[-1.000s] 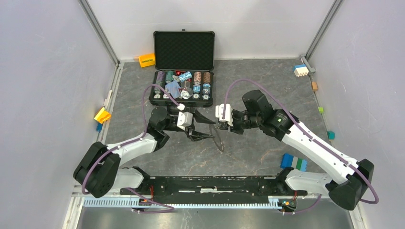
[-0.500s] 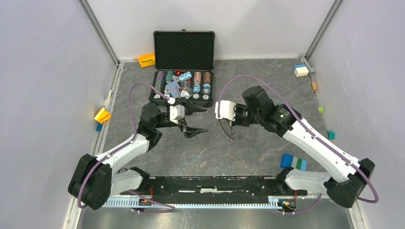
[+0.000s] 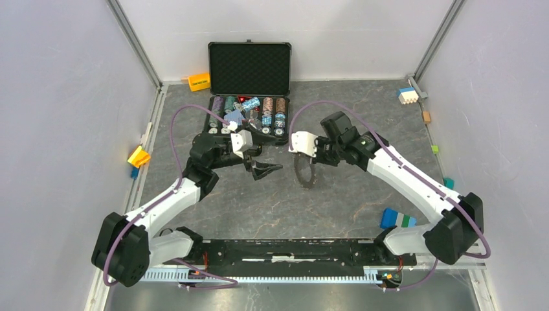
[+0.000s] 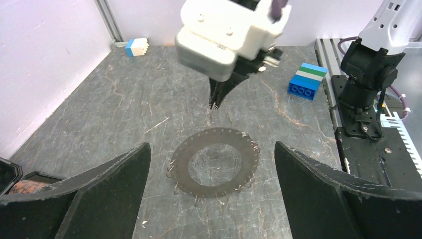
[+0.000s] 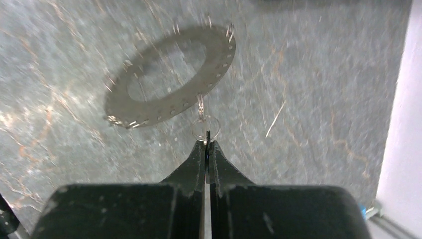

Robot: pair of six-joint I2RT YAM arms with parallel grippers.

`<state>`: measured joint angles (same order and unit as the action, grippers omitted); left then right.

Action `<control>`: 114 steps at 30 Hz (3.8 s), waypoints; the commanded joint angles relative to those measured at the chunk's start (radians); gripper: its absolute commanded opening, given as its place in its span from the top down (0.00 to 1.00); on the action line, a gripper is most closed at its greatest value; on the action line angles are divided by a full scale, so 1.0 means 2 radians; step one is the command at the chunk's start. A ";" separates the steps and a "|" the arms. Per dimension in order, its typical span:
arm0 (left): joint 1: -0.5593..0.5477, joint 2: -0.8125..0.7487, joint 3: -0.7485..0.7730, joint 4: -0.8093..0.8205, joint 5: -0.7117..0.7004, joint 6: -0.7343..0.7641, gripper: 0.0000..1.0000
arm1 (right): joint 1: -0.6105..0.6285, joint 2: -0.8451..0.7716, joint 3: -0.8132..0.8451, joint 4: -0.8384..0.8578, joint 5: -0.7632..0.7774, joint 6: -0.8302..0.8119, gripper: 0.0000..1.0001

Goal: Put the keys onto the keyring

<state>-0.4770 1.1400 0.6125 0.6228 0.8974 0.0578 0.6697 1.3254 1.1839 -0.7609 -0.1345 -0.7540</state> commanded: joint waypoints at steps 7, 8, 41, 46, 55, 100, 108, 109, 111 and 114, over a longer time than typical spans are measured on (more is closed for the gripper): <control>0.003 -0.003 0.008 0.004 -0.004 -0.010 0.00 | -0.093 0.052 -0.044 -0.018 0.019 -0.098 1.00; 0.003 -0.003 0.008 0.004 -0.001 -0.010 0.00 | -0.101 0.060 -0.050 -0.019 0.022 -0.105 1.00; 0.003 -0.010 0.004 0.000 0.012 -0.005 0.00 | -0.238 0.191 -0.123 0.036 0.076 -0.177 0.74; 0.003 -0.015 0.008 -0.019 -0.002 0.008 0.00 | -0.255 0.196 -0.111 0.040 0.070 -0.175 0.60; 0.003 -0.021 0.017 -0.063 -0.070 0.042 0.00 | -0.299 0.175 -0.076 0.032 0.068 -0.175 0.02; 0.066 -0.195 -0.066 -0.147 -0.551 0.038 0.00 | -0.386 -0.215 -0.303 0.423 -0.035 0.244 0.02; 0.066 -0.216 -0.094 -0.136 -0.543 0.011 0.00 | -0.386 -0.262 -0.317 0.424 -0.037 0.205 0.02; 0.066 -0.218 -0.098 -0.128 -0.552 0.015 0.00 | -0.386 -0.270 -0.321 0.428 -0.036 0.201 0.02; 0.066 -0.226 -0.104 -0.120 -0.563 0.023 0.00 | -0.386 -0.291 -0.328 0.432 -0.035 0.197 0.02; 0.066 -0.231 -0.104 -0.122 -0.570 0.025 0.00 | -0.386 -0.326 -0.344 0.445 -0.046 0.193 0.02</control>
<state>-0.3489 0.7036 0.4046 0.3187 -0.2001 0.1158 -0.0994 0.7471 0.5289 0.0582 -0.2005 -0.3397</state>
